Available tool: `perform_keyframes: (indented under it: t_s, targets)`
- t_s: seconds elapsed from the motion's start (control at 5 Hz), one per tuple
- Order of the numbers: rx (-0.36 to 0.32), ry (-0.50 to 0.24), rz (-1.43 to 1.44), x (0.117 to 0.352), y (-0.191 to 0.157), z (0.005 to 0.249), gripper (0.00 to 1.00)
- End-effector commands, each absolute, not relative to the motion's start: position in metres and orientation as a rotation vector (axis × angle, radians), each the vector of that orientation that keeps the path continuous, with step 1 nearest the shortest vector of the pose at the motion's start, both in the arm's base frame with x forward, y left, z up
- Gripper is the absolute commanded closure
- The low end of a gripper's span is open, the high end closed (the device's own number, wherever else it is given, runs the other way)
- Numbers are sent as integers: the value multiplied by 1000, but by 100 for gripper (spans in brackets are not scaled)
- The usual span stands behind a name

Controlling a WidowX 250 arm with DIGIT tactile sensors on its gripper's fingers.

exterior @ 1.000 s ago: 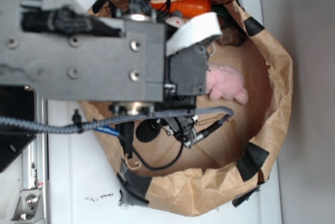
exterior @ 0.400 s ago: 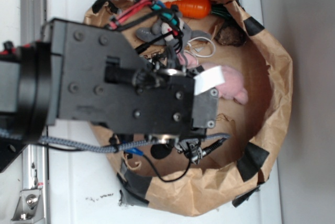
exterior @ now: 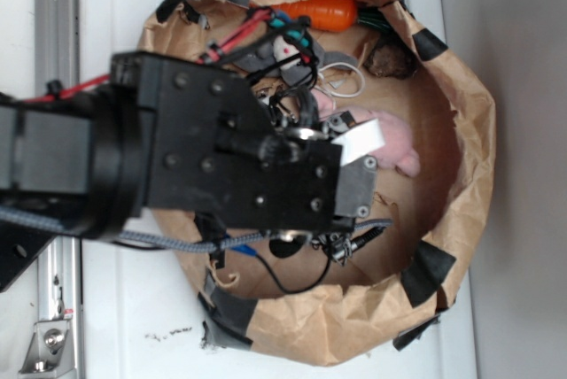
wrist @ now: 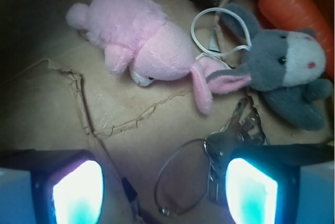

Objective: Grab the silver keys.

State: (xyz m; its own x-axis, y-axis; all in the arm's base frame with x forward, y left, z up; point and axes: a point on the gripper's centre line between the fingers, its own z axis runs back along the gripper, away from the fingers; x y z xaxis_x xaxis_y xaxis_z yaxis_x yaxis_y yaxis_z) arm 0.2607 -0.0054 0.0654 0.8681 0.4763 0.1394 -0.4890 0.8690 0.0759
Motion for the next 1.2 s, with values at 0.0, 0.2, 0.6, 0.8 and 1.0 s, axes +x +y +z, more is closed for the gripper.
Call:
perform_keyframes:
  t_s: [0.0,0.2,0.6,0.8,1.0]
  targets:
    - [119,-139,553,263,7,65,0]
    - [139,-125,548,259,9,57,0]
    - [186,-121,599,253,9,54,0]
    - [209,-127,601,241,8,47,0]
    - [164,-103,607,240,3,39,0]
